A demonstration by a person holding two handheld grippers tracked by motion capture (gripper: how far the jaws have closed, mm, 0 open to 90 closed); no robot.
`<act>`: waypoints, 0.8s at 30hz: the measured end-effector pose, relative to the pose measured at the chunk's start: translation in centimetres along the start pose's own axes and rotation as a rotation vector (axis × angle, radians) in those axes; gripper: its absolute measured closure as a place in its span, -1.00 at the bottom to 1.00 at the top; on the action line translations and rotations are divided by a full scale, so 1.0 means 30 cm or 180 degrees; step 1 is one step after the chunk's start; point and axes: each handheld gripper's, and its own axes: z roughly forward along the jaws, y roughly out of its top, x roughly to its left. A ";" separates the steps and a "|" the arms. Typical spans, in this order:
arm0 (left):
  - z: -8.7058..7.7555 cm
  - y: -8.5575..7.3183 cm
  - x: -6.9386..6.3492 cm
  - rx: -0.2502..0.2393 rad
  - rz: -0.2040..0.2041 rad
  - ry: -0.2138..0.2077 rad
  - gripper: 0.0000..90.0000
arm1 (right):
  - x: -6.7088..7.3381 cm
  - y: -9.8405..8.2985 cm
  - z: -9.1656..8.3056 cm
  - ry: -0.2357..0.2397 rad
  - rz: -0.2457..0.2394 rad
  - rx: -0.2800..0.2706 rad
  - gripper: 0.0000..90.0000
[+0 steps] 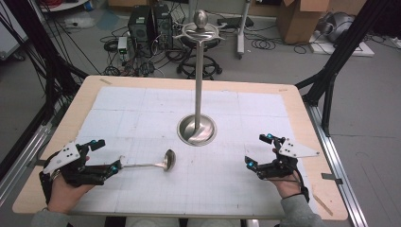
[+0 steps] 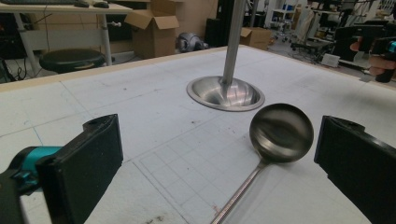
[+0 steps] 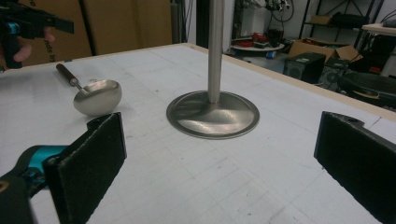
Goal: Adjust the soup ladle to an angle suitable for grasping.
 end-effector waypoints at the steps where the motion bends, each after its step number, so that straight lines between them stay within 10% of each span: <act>1: 0.000 0.000 0.000 0.0000 0.0000 0.0000 -0.96 | 0.000 0.000 0.000 0.0000 0.0000 0.0000 -0.97; 11: 0.003 0.000 -0.009 0.0054 0.0065 0.0002 -0.85 | 0.000 0.000 0.002 -0.0002 0.0004 0.0000 -0.97; 17: -0.010 0.005 -0.009 0.0102 0.0090 -0.0127 0.19 | 0.000 -0.001 0.001 -0.0009 0.0010 0.0010 -0.97; 24: -0.010 -0.010 -0.003 0.0471 0.0088 -0.0069 0.95 | -0.001 -0.002 0.004 -0.0002 0.0001 0.0027 -0.97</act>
